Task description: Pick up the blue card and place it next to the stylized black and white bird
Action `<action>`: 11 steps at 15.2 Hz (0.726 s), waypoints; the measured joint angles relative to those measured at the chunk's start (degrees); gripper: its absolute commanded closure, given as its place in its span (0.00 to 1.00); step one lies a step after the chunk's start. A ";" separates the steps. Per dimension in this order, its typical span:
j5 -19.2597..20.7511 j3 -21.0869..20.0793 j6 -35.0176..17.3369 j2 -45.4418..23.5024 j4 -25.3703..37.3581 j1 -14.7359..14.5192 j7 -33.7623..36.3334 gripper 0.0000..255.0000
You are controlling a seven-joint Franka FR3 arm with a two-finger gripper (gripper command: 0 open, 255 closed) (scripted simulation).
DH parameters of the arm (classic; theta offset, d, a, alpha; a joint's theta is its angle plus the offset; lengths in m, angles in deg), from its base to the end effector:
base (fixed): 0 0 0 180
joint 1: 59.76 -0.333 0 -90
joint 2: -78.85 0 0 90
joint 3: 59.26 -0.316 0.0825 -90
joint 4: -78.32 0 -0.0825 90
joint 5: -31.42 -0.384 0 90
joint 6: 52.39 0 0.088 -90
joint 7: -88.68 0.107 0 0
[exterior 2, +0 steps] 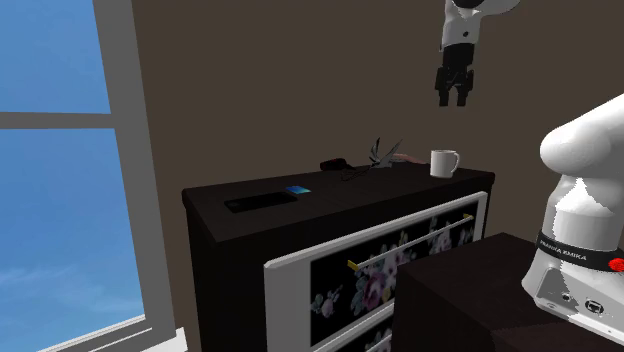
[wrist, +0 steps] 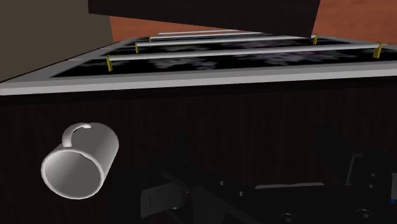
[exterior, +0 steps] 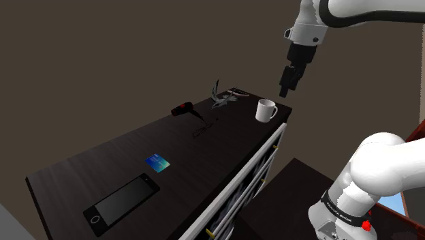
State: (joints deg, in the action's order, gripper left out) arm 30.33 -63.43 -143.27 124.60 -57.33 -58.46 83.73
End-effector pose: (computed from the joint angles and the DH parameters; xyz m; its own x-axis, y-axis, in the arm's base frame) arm 0.3047 0.0240 0.5894 0.9933 0.1148 0.0129 0.1143 -0.9929 0.0343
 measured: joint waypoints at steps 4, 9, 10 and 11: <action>-1.50 -2.20 -1.89 -2.40 -0.02 -0.73 2.23 0.00; -4.50 -7.33 -6.72 -8.96 0.70 -2.25 7.44 0.00; -4.95 -8.24 -7.44 -10.31 1.14 -2.49 8.39 0.00; -5.26 -9.08 -8.63 -12.06 1.52 -2.61 9.19 0.00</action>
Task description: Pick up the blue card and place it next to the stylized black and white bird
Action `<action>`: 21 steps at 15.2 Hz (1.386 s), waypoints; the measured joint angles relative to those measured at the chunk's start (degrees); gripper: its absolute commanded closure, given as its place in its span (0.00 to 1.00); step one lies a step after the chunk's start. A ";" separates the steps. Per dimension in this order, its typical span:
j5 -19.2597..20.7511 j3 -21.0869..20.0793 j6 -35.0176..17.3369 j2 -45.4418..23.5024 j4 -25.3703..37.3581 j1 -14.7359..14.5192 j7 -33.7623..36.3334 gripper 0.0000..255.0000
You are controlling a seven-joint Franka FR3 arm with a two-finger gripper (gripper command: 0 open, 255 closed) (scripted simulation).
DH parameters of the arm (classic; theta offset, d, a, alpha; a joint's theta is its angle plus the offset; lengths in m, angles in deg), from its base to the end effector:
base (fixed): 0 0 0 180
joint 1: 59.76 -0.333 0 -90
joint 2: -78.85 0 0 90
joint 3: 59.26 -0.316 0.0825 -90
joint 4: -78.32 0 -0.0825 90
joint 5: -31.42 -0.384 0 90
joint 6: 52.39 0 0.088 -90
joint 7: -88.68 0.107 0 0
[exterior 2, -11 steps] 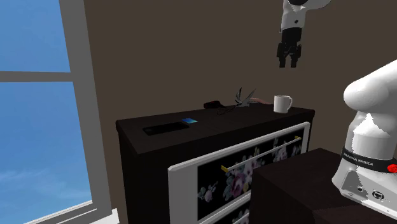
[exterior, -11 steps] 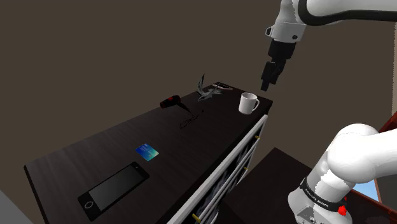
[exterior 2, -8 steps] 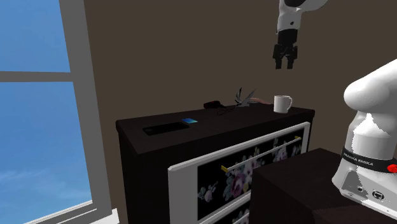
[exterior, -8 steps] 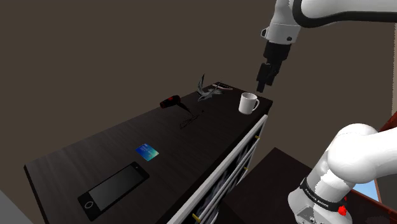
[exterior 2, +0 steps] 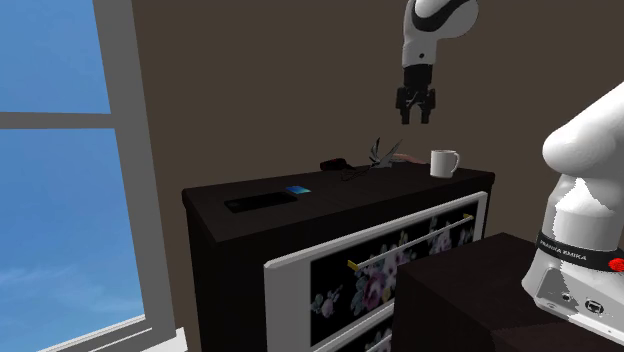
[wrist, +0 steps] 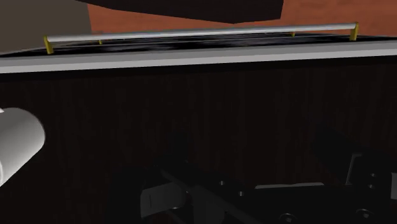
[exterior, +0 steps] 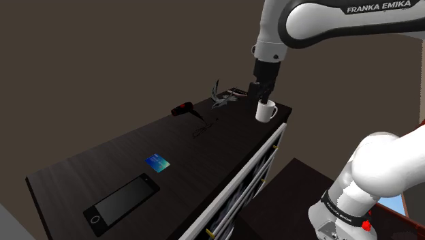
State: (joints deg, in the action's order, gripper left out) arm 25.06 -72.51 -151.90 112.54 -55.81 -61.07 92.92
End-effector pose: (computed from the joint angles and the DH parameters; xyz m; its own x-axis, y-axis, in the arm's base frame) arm 0.3584 0.1160 0.5378 0.9924 0.1201 -0.0256 0.1206 -0.9925 0.0205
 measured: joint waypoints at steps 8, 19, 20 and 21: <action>-1.45 -7.92 -6.47 -13.92 6.03 -1.56 8.84 0.00; 4.94 -16.10 -11.88 -38.07 21.51 -5.10 23.27 0.00; 5.86 -16.27 -12.04 -40.30 23.16 -5.51 24.15 0.00; 6.82 -16.45 -11.91 -42.62 25.16 -6.12 25.25 0.00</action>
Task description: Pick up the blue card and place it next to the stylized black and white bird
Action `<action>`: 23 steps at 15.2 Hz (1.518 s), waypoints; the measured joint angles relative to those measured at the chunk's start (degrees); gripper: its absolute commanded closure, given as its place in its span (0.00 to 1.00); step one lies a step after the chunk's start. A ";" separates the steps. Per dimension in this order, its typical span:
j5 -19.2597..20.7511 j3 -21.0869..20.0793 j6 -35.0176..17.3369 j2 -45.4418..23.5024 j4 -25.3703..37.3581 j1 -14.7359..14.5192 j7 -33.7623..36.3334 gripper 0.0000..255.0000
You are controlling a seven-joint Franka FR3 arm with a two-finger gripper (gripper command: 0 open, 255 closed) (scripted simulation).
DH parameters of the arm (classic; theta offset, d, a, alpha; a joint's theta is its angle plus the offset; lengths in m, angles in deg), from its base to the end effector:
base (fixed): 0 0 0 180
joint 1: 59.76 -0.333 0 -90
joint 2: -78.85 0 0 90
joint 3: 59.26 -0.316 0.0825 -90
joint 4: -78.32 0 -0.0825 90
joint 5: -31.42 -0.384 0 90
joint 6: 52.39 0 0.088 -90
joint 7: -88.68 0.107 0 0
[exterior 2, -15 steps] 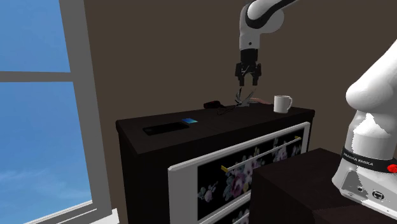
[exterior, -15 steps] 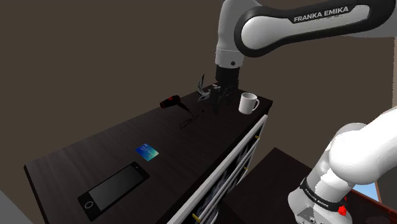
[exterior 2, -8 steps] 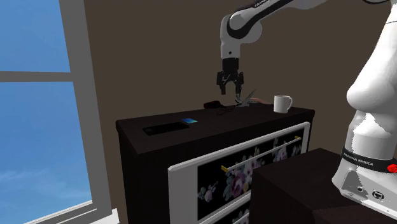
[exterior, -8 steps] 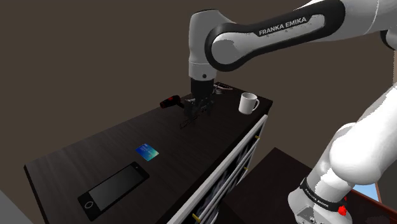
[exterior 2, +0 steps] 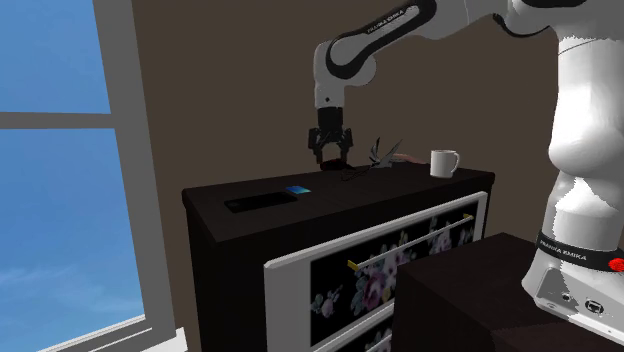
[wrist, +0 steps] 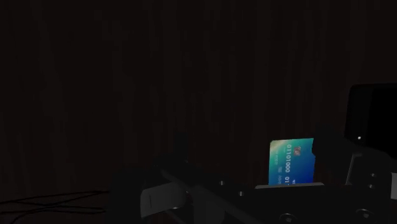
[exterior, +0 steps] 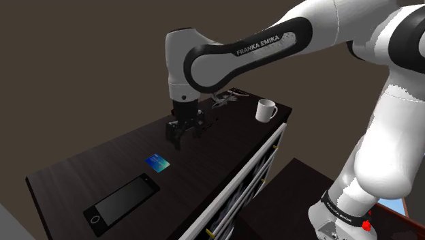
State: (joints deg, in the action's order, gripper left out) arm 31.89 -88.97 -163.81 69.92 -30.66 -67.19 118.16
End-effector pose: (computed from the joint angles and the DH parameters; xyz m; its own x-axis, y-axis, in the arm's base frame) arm 0.4703 0.3432 0.4207 0.9842 0.1350 -0.1147 0.1341 -0.9909 -0.0151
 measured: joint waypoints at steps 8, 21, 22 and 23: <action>6.46 0.21 0.75 -16.91 14.92 -6.62 7.08 0.00; 7.64 0.72 -3.67 -19.38 12.74 -7.47 8.07 0.00; 7.64 0.72 -3.67 -19.38 12.74 -7.47 8.07 1.00; 7.65 0.72 -3.64 -19.32 12.77 -7.46 8.08 1.00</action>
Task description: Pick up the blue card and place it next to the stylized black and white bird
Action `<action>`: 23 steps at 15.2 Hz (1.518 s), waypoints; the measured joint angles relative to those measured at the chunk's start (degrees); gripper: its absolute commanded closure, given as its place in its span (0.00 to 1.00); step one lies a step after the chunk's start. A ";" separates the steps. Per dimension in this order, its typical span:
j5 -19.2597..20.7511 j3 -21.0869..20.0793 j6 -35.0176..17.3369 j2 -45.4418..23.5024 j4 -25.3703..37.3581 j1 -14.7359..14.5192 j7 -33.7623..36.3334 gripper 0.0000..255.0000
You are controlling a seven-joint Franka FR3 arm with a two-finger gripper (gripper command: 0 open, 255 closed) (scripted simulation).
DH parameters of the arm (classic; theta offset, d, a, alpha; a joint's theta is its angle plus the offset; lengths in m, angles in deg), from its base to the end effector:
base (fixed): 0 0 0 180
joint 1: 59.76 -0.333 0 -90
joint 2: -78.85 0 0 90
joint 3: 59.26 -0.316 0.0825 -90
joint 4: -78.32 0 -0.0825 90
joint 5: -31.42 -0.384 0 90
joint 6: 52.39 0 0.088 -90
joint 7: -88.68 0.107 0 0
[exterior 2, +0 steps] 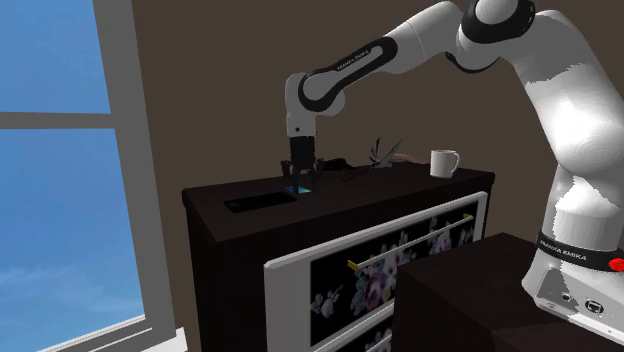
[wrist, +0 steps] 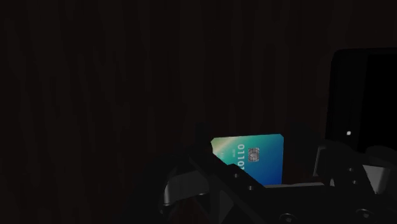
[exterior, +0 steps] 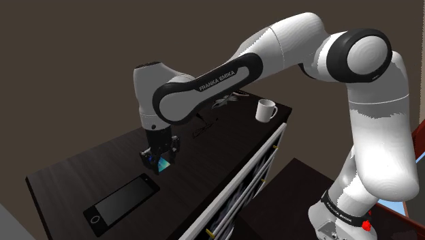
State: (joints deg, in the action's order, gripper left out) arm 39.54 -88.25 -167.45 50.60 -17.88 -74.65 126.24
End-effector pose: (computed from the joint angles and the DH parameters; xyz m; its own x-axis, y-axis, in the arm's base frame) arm 0.5020 0.4223 0.3368 0.9800 0.1380 -0.1436 0.1353 -0.9904 -0.0279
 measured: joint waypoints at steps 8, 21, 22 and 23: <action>0.06 0.03 -0.01 0.07 0.08 -0.03 0.11 1.00; -1.60 -0.91 6.86 3.10 4.04 0.47 -0.55 1.00; -1.71 -1.00 7.58 3.30 4.59 0.42 -0.49 1.00; -1.84 -1.05 8.11 3.56 4.89 0.51 -0.61 1.00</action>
State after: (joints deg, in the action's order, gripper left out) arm 37.70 -89.30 -159.34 54.16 -13.00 -74.15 125.63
